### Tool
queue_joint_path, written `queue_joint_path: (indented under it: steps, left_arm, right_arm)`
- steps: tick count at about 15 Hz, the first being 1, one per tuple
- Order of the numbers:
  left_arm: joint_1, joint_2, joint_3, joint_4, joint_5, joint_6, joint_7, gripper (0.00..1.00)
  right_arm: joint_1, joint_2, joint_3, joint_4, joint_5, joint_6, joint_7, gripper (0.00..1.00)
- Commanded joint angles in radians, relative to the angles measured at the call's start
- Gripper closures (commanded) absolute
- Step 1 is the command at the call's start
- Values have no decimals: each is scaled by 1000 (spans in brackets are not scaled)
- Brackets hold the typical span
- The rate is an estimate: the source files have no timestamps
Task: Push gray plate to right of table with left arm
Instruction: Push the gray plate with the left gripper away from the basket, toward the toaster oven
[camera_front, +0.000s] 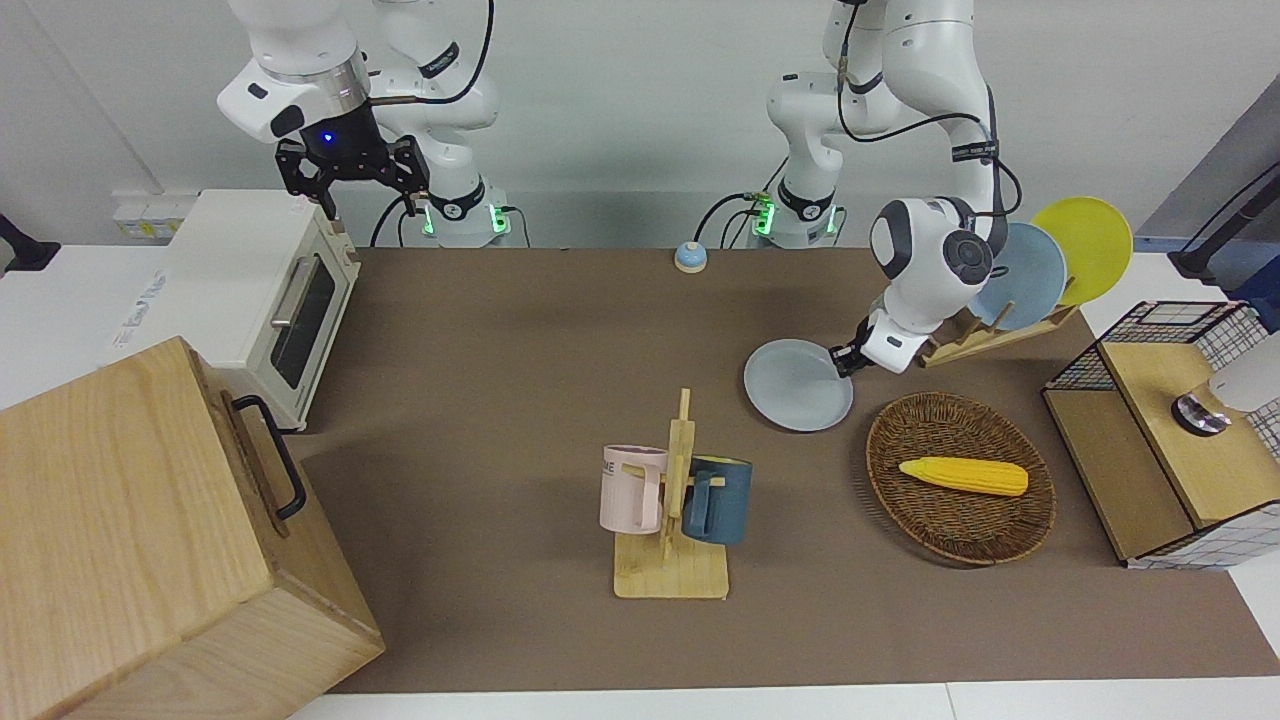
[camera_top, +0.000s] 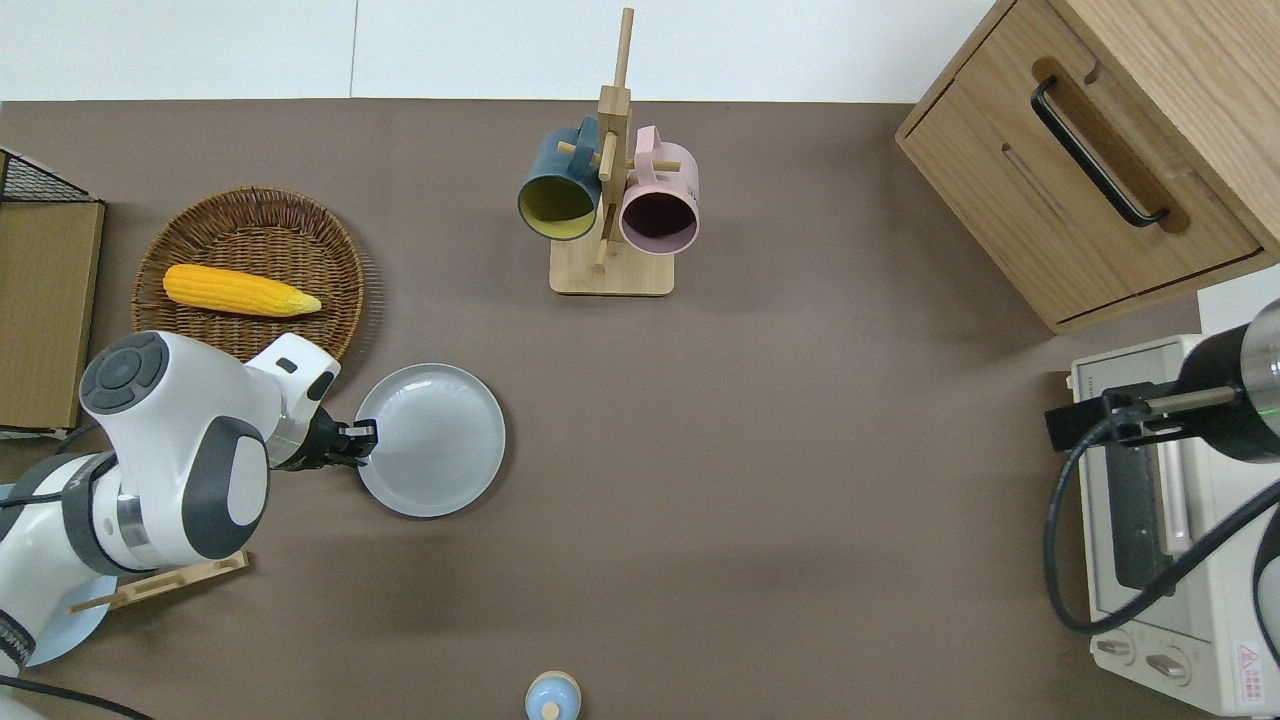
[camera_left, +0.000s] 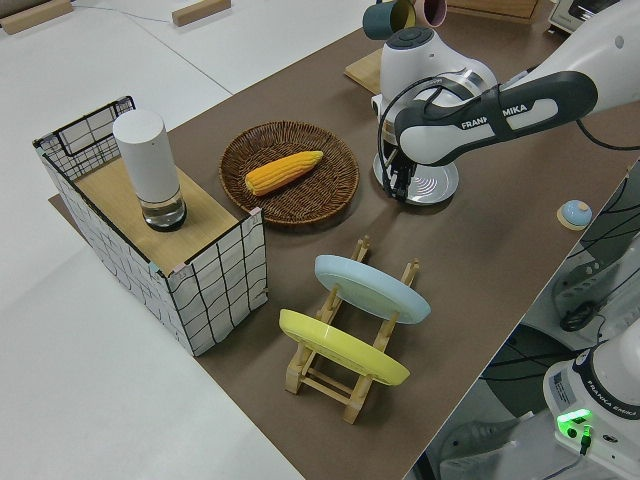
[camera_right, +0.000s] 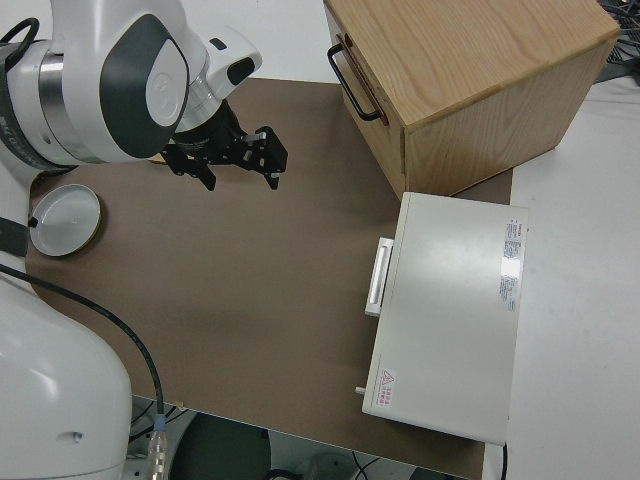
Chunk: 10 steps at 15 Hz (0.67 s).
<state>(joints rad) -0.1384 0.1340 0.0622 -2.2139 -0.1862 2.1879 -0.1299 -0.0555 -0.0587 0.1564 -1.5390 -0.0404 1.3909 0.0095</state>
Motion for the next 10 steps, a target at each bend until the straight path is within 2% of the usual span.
queue_joint_path:
  steps: [1, 7, 10]
  left_arm:
    - [-7, 19, -50, -4, -42, 24, 12, 1000]
    - [-9, 22, -122, -1, -101, 26, -2, 1000]
    - [-9, 24, -174, 0, -127, 58, -66, 1000]
  right_arm:
    - [-1, -10, 0, -4, 2, -4, -8, 5]
    - [-1, -10, 0, -4, 2, -4, -8, 5]
    - [-1, -10, 0, -4, 2, -4, -8, 5]
